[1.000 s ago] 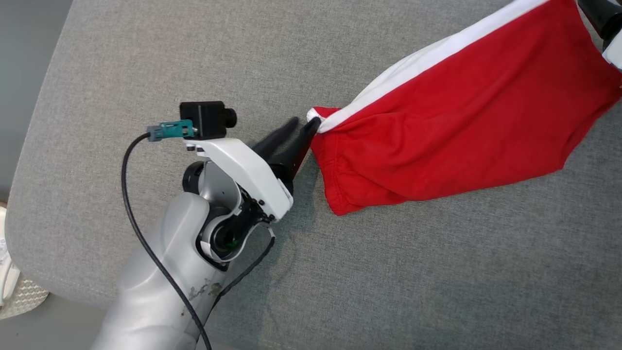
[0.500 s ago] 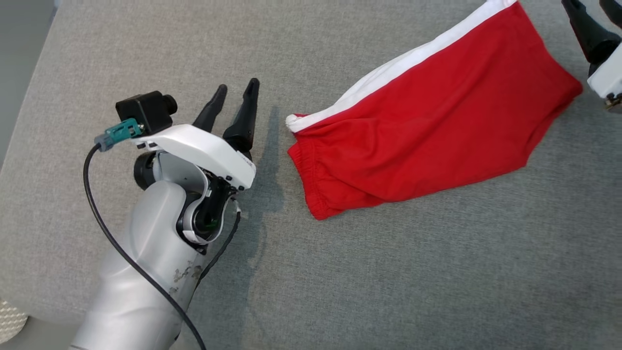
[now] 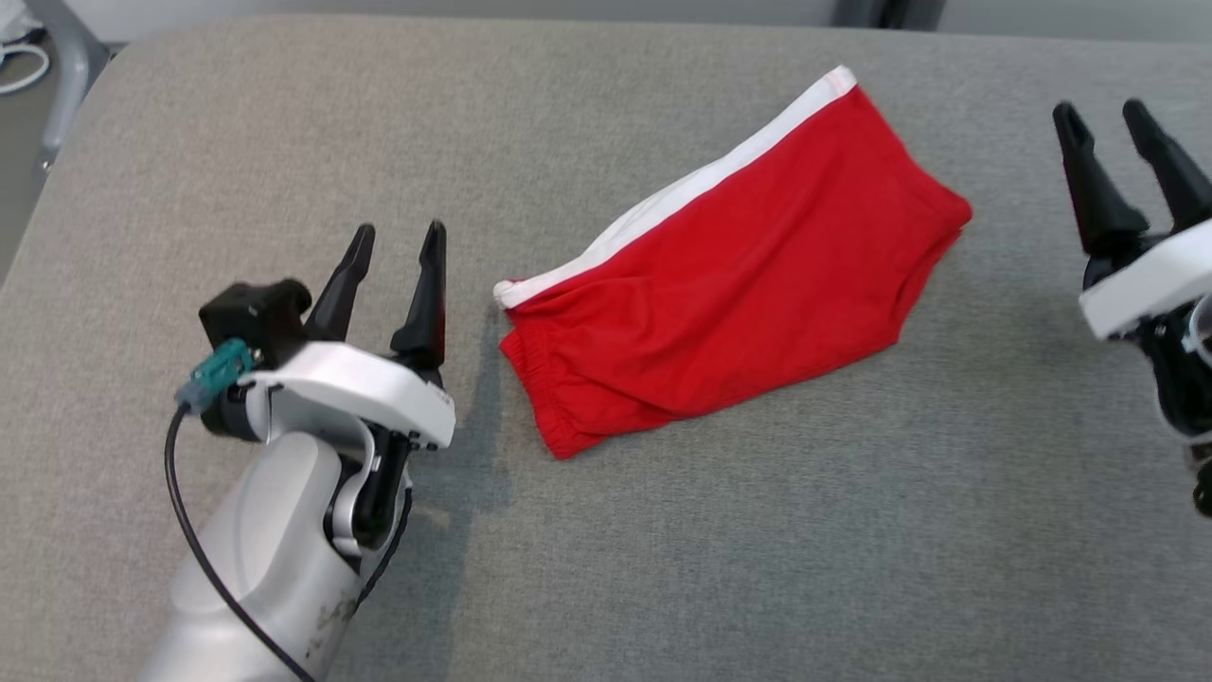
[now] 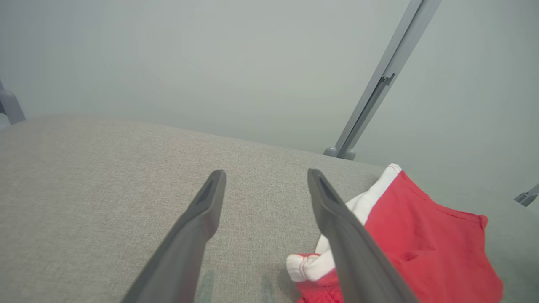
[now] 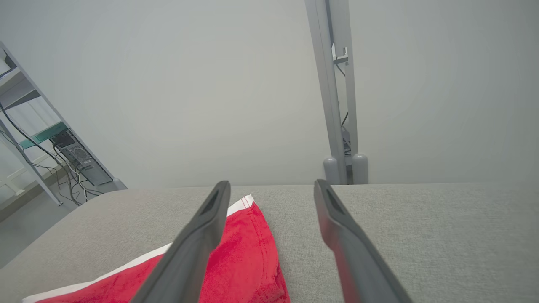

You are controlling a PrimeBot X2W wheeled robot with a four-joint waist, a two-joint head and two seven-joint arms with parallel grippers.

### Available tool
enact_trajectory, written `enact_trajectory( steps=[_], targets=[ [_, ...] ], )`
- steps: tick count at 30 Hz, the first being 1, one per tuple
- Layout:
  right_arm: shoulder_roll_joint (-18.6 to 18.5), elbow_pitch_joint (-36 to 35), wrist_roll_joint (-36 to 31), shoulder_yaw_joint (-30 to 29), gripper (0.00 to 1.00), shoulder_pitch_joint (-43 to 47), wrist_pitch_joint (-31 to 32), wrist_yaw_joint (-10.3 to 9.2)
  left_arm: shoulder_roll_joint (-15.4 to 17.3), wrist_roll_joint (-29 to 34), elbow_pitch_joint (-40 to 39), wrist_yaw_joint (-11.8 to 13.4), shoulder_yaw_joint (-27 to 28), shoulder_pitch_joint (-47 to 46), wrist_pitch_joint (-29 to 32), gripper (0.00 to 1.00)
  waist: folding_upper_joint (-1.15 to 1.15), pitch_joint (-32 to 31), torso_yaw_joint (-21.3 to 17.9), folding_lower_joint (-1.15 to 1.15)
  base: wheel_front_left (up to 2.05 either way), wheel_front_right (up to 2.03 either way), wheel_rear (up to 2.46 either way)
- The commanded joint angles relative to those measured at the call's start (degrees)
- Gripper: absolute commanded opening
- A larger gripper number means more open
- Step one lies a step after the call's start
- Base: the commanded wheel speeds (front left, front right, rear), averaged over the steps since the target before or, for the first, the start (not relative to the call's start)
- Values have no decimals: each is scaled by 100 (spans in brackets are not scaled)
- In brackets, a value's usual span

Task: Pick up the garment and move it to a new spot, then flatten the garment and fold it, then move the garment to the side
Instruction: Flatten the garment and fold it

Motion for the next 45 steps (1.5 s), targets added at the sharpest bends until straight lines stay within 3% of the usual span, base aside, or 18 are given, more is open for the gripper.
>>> enact_trajectory(
  steps=[1,10,15,24,28,34,38,45],
  targets=[
    [10,-26,-52,5,100,85,-52,-3,48,55,-16,47,7,58,-21,100,0,-176,-151,0,0,0,0],
    [330,-199,-840,-359,100,1077,-690,-3,-45,653,-589,278,496,943,-91,100,0,-620,-483,0,0,0,0],
    [685,-378,-1608,-927,100,1694,-809,-3,-224,1284,-1023,213,867,1593,-94,100,0,-803,-652,0,0,0,0],
    [1364,-939,-2323,-1622,100,2519,-816,-3,-587,2078,-1678,123,1597,2495,-95,100,0,-964,-765,0,0,0,0],
    [1584,-1042,-2503,-1769,100,2757,-818,-3,-626,2659,-2035,54,1675,2751,-96,100,0,-998,-754,0,0,0,0],
    [1789,-1127,-2842,-1899,100,2915,-818,-3,-638,2613,-2225,123,1568,3016,-92,100,0,-985,-671,0,0,0,0],
    [1831,-1113,-2934,-1913,100,2931,-819,-3,-641,2650,-2223,181,1461,2998,-92,100,0,-952,-600,0,0,0,0],
    [1943,-886,-2114,-1898,100,2825,-454,-3,-642,2615,-2152,195,1325,2915,-92,100,0,-850,-450,0,0,0,0]
  ],
)
